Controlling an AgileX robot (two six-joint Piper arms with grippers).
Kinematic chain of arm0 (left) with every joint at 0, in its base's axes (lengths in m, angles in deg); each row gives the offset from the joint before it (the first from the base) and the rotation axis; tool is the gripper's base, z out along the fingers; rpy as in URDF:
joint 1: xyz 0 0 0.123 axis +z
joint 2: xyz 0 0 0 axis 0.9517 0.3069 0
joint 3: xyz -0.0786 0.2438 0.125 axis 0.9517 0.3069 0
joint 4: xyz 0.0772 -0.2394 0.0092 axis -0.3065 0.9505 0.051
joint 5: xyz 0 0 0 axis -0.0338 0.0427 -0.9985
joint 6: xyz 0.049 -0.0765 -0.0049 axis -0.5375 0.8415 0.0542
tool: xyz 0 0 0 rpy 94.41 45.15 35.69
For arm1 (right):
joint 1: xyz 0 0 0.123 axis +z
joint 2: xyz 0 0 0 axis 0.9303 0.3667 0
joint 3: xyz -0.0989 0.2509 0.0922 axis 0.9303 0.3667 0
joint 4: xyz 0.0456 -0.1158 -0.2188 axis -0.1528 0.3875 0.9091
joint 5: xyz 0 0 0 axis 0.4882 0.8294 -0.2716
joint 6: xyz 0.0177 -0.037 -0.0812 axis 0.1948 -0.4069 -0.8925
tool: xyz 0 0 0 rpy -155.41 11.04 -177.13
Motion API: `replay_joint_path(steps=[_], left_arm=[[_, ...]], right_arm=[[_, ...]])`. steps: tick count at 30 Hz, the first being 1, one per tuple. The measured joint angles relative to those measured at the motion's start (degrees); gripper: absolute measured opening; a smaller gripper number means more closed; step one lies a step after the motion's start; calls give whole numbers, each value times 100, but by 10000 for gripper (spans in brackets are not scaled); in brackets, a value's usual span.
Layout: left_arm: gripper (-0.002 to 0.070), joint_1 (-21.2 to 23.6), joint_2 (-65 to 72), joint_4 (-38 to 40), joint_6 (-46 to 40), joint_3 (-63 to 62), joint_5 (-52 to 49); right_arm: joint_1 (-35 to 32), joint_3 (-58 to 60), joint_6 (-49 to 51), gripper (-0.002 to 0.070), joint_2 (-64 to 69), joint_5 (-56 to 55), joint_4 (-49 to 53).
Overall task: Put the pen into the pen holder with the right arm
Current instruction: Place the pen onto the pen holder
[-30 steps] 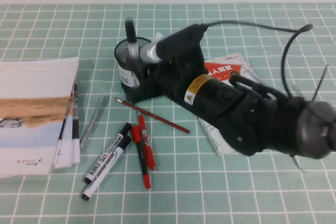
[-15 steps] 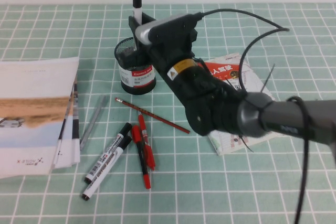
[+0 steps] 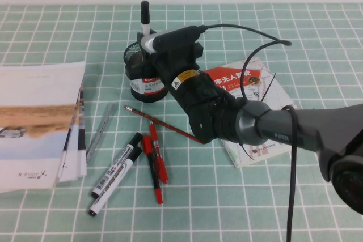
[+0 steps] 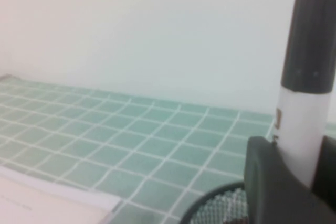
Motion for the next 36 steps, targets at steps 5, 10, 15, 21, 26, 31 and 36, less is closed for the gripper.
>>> replay_joint_path(steps=[5, 10, 15, 21, 26, 31, 36], left_arm=[[-4, 0, 0, 0, 0, 0, 0], [-4, 0, 0, 0, 0, 0, 0], [-4, 0, 0, 0, 0, 0, 0], [-4, 0, 0, 0, 0, 0, 0], [-4, 0, 0, 0, 0, 0, 0], [-4, 0, 0, 0, 0, 0, 0], [-4, 0, 0, 0, 0, 0, 0]], right_arm=[[0, -5, 0, 123, 55, 196, -106], [0, -5, 0, 137, 59, 283, -118], [0, -5, 26, 225, 47, 397, -118], [-4, -5, 132, 281, -181, 988, -118], [-4, 23, 132, 284, -457, 1605, 13], [7, 523, 452, 251, -1200, 2325, 508], [15, 1668, 842, 136, -2332, 2701, 1133]])
